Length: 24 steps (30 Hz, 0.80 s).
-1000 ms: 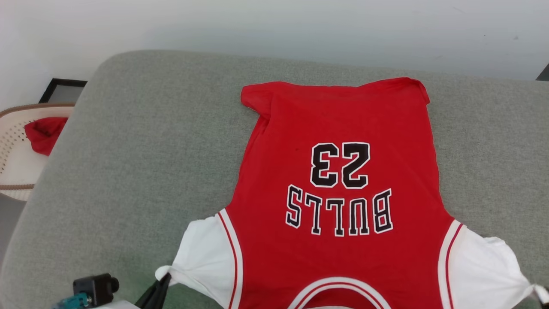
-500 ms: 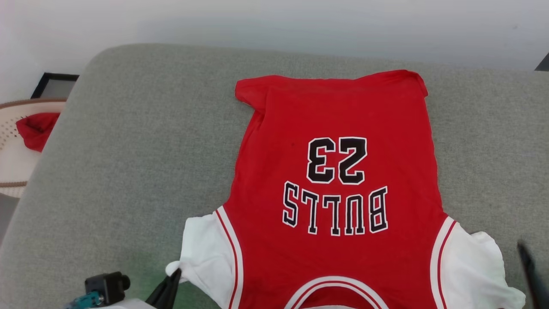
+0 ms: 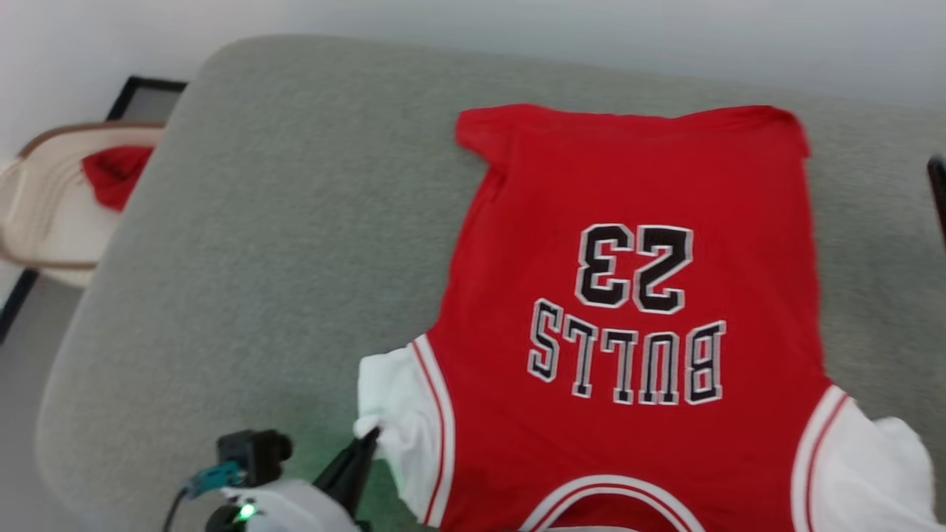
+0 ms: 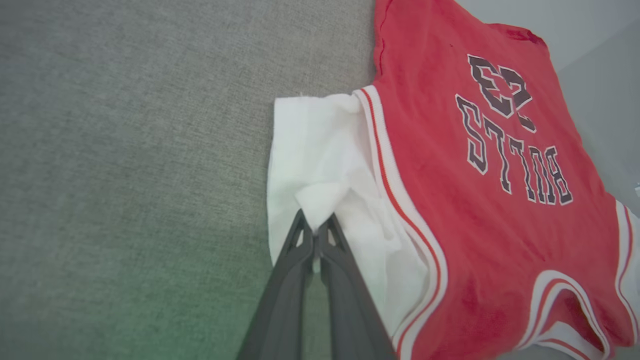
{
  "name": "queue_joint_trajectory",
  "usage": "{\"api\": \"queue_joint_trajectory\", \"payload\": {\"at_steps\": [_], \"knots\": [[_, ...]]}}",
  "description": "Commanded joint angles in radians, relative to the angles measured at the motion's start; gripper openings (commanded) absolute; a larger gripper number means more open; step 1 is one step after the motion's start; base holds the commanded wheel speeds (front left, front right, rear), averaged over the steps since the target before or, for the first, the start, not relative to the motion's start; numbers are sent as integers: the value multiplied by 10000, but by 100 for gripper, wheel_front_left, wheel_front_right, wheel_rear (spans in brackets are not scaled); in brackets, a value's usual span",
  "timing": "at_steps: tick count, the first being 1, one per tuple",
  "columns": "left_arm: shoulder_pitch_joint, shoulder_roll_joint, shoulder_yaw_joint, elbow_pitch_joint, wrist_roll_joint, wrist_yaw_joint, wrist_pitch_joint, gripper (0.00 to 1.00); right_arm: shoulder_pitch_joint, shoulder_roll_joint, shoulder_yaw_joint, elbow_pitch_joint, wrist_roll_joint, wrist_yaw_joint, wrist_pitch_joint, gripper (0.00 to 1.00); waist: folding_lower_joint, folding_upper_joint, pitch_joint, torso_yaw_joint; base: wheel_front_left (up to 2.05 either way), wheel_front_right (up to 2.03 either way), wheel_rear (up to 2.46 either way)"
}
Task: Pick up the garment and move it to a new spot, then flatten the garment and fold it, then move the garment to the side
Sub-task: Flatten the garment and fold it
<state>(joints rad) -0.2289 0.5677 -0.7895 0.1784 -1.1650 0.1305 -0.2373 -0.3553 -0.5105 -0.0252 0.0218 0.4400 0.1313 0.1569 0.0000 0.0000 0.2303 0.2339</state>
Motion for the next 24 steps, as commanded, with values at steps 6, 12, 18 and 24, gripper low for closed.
{"api": "queue_joint_trajectory", "payload": {"at_steps": [6, 12, 18, 24], "knots": [[-806, -733, -381, 405, 373, -451, 100, 0, -2112, -648, 568, 1934, 55, -10, 858, 100, 0, 0, 795, 1380, 0, 0, 0], [-1396, -1418, -621, 938, 581, -968, 48, 0, -3577, -1064, 1096, 3723, 150, -10, 1844, 100, 0, 0, 1442, 2054, 0, 0, 0], [-1927, -2001, -829, 1581, 720, -1493, 18, 0, -4742, -1217, 1400, 5348, 465, -10, 2966, 100, 0, 0, 1963, 2574, 0, 0, 0], [-2189, -2422, -907, 2173, 780, -1868, -45, 0, -5791, -990, 1410, 6725, 304, -10, 4029, 100, 0, 0, 2317, 2914, 0, 0, 0]]}}
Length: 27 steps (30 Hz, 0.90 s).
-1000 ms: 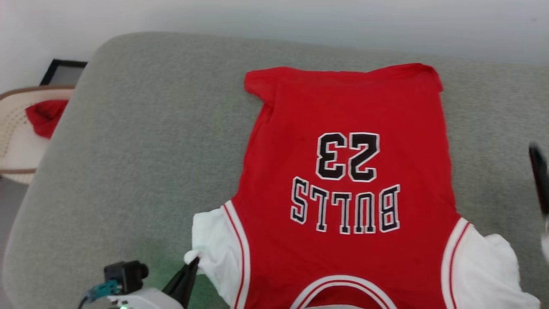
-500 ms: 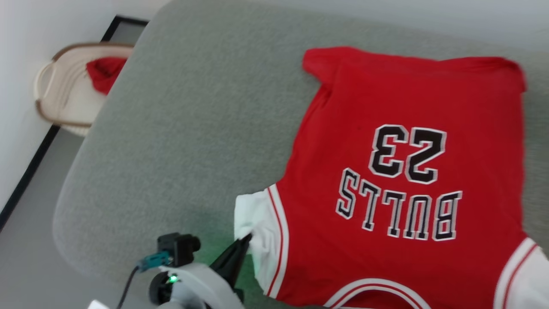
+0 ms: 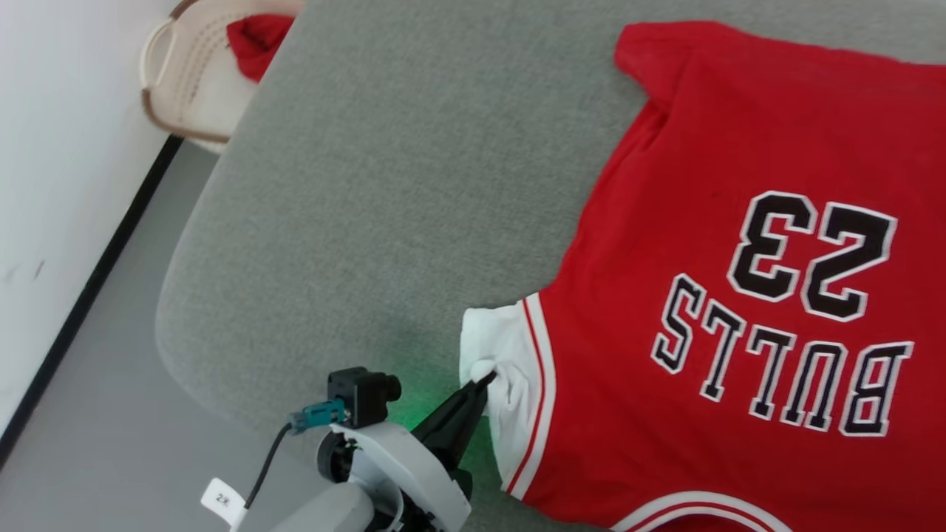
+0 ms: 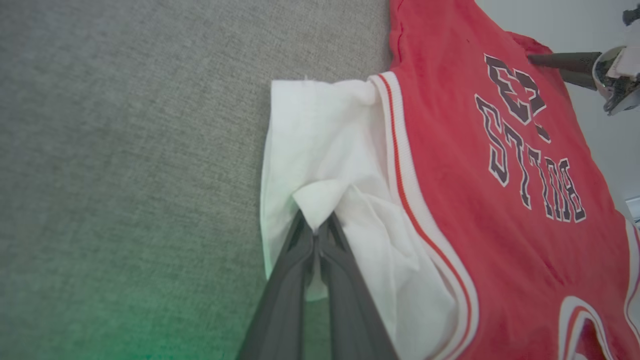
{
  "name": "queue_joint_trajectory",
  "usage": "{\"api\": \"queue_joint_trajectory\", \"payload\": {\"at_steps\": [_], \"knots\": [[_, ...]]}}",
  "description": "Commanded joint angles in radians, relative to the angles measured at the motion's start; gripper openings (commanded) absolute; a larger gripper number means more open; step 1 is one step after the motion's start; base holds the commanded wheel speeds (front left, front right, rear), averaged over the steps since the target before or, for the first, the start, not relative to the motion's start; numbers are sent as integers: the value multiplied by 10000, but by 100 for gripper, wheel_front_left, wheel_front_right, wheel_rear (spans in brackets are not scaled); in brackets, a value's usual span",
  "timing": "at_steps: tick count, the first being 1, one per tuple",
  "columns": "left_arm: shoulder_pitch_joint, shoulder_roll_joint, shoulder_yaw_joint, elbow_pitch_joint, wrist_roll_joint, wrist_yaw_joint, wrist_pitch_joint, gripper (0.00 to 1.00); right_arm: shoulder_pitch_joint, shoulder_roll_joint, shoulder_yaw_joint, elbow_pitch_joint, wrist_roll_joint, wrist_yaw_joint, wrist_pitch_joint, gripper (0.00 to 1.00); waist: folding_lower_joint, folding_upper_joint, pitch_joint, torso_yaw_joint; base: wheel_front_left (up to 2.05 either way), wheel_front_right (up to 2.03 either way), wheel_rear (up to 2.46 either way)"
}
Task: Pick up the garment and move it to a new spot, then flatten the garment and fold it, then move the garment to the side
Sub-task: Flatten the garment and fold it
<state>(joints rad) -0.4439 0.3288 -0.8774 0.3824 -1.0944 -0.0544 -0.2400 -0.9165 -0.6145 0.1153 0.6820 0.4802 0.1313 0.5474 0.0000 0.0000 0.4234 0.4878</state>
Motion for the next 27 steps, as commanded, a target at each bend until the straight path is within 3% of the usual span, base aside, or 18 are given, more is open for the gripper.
{"api": "queue_joint_trajectory", "payload": {"at_steps": [1, 4, 5, 6, 17, 27], "knots": [[-55, -84, -37, 224, 68, -43, -8, 0, -333, 110, 1, 316, -150, -10, 313, 100, 0, 0, 416, 404, 0, 0, 0], [-89, -203, -38, 492, 49, -155, -37, 0, -694, 324, -76, 1036, -424, -9, 980, 100, 0, 0, 482, 484, 0, 0, 0], [-98, -233, -29, 568, 43, -192, -39, 0, -782, 390, -100, 1236, -525, -9, 1164, 93, 0, 0, 493, 498, 0, 0, 0], [-104, -265, -21, 638, 43, -216, -49, 0, -870, 415, -41, 1356, -630, -9, 1310, 0, 0, 0, 503, 512, 0, 0, 0], [-49, -346, 283, 1238, 53, -387, -131, 0, -1489, 606, -612, 2139, -922, -12, 1764, 0, 0, 0, 220, 137, 0, 0, 0], [225, 192, 708, 1266, 144, -203, -187, 0, -779, 576, -269, 763, 176, -10, 2408, 0, 0, 0, -523, -995, 0, 0, 0]]}}
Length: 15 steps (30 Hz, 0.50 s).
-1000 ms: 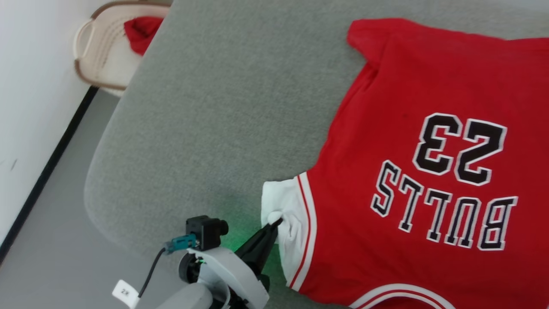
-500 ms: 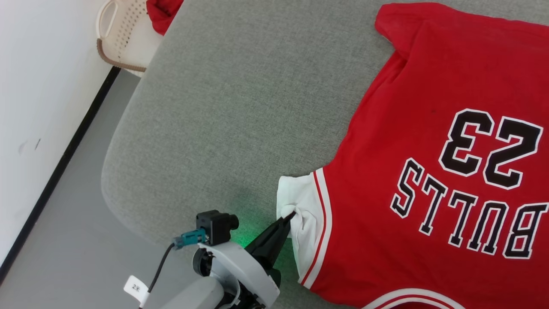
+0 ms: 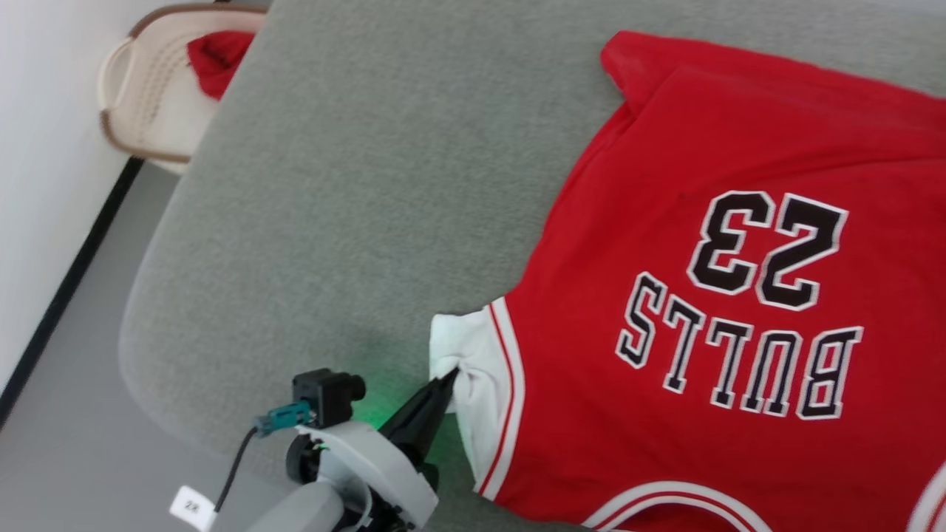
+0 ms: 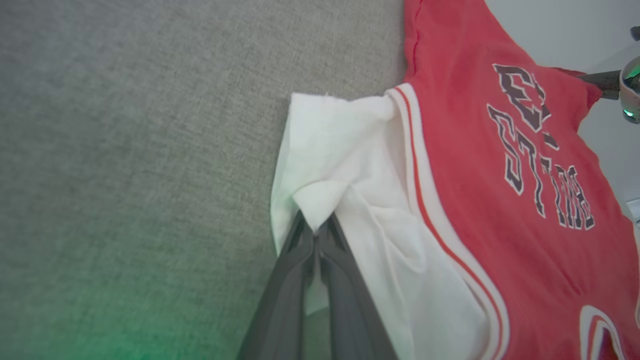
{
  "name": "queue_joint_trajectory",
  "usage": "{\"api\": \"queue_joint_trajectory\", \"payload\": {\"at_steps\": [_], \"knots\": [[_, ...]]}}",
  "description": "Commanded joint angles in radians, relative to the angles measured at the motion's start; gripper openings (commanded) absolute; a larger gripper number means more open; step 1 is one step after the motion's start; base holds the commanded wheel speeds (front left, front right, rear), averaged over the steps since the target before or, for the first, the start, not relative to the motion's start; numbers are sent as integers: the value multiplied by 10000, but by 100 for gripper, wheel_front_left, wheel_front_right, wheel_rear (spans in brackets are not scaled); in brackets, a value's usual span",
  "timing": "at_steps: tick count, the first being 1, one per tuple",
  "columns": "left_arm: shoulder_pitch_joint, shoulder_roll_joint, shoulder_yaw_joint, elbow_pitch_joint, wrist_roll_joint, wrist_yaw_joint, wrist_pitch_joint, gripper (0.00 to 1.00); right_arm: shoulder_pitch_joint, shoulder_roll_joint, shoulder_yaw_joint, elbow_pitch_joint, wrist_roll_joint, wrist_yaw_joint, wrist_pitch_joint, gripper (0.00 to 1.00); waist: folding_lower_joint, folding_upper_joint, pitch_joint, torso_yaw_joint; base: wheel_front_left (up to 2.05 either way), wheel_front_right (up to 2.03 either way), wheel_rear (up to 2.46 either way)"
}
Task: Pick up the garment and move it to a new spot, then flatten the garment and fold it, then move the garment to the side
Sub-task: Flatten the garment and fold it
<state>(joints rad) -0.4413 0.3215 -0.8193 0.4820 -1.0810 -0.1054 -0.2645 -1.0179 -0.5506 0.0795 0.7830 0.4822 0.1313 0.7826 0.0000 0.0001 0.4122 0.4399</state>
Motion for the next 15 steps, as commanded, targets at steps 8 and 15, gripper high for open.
{"api": "queue_joint_trajectory", "payload": {"at_steps": [8, 15], "knots": [[592, 801, 419, -186, 13, 638, 47, 0, 2414, -305, 155, -2779, 1515, -10, 537, 0, 0, -1, -979, -1509, 0, 0, 0], [940, 1205, 521, -761, -27, 920, 91, 0, 4811, -133, -540, -4771, 2102, -10, 676, 0, 0, -1, -1326, -2205, 0, 0, 0]]}}
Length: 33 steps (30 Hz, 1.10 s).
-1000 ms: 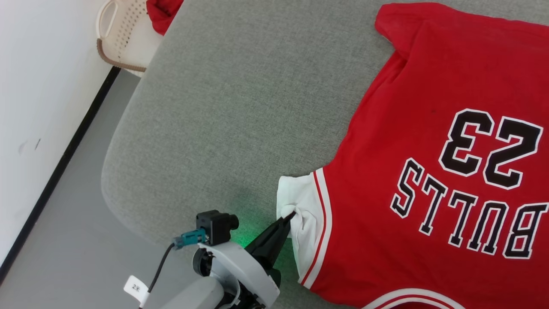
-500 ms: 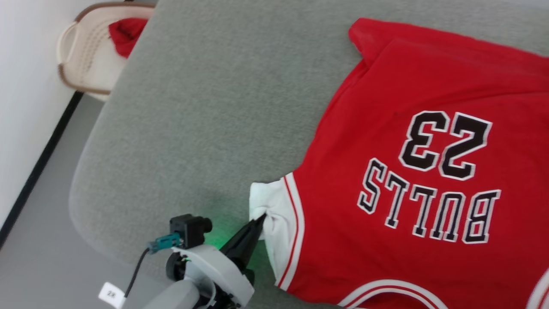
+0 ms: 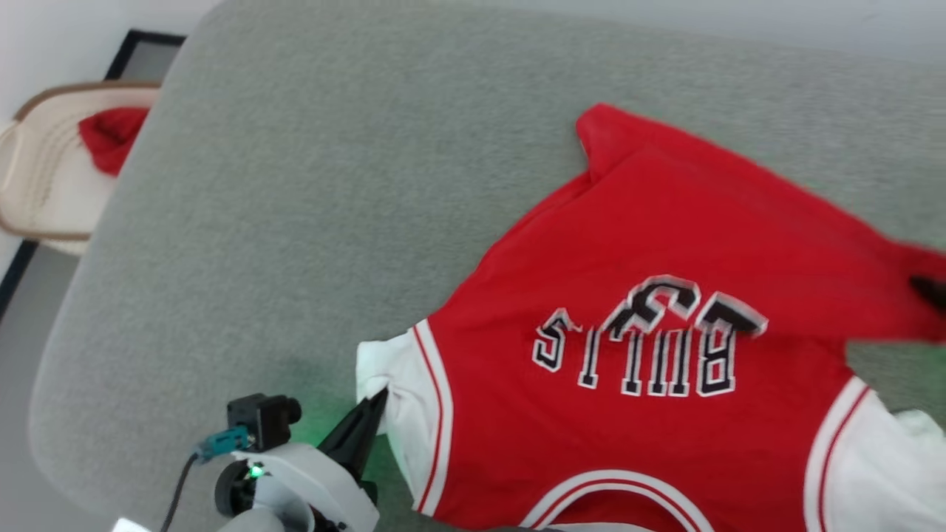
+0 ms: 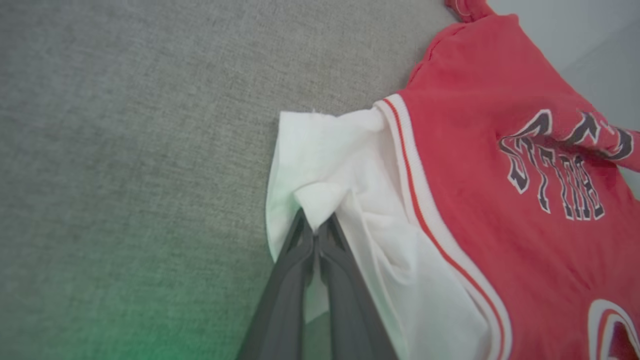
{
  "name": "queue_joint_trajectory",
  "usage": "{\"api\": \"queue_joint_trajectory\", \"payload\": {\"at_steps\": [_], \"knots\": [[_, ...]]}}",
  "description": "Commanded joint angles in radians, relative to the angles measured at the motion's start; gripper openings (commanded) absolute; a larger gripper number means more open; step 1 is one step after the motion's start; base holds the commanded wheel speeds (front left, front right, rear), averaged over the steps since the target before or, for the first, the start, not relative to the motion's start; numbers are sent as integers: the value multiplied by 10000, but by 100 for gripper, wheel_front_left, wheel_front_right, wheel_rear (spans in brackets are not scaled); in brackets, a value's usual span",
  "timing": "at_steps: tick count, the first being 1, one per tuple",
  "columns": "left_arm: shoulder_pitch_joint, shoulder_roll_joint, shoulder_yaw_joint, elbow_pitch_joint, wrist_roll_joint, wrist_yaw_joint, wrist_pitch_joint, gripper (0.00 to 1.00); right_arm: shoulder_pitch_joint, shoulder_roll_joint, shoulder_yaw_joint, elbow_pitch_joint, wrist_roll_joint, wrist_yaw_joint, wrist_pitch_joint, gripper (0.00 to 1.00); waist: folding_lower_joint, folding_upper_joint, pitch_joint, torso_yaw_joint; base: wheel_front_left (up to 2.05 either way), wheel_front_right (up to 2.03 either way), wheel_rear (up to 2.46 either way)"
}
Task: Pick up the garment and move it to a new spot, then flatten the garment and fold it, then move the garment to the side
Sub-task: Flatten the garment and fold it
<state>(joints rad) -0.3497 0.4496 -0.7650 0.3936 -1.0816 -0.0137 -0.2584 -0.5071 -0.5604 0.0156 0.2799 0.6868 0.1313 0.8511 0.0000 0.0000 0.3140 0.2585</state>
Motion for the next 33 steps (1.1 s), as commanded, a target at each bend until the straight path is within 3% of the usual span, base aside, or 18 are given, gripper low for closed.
{"api": "queue_joint_trajectory", "payload": {"at_steps": [1, 12, 20, 21, 22, 23, 33], "knots": [[87, -11, -6, 20, -37, 67, 38, 0, 122, 17, -62, -23, 83, -10, -14, 0, 0, 0, -395, -506, 0, 0, 0], [666, 678, 101, -1117, -141, 687, 337, 0, 4611, 1596, -2148, -2373, -82, -10, -70, 0, 0, 0, -853, -1468, 0, 0, 0], [839, 954, 168, -1513, -199, 856, 427, 0, 5675, 2453, -2663, -2615, -427, -10, -335, 0, 0, 0, -866, -1771, 0, 0, 0], [850, 982, 176, -1551, -210, 860, 438, 0, 5663, 2519, -2667, -2613, -437, -10, -405, 4, 0, 0, -869, -1793, 0, 0, 0], [859, 1007, 185, -1582, -215, 858, 442, 0, 5658, 2551, -2650, -2601, -481, -10, -470, 31, 0, 0, -873, -1808, 0, 0, 0], [862, 1023, 186, -1595, -225, 866, 443, 0, 5667, 2573, -2632, -2589, -557, -10, -525, 100, 0, 0, -878, -1822, 0, 0, 0], [874, 1026, 134, -1607, -225, 844, 469, 0, 5993, 2209, -2355, -3369, -531, -10, -614, 100, 0, 0, -956, -1785, 0, 0, 0]]}}
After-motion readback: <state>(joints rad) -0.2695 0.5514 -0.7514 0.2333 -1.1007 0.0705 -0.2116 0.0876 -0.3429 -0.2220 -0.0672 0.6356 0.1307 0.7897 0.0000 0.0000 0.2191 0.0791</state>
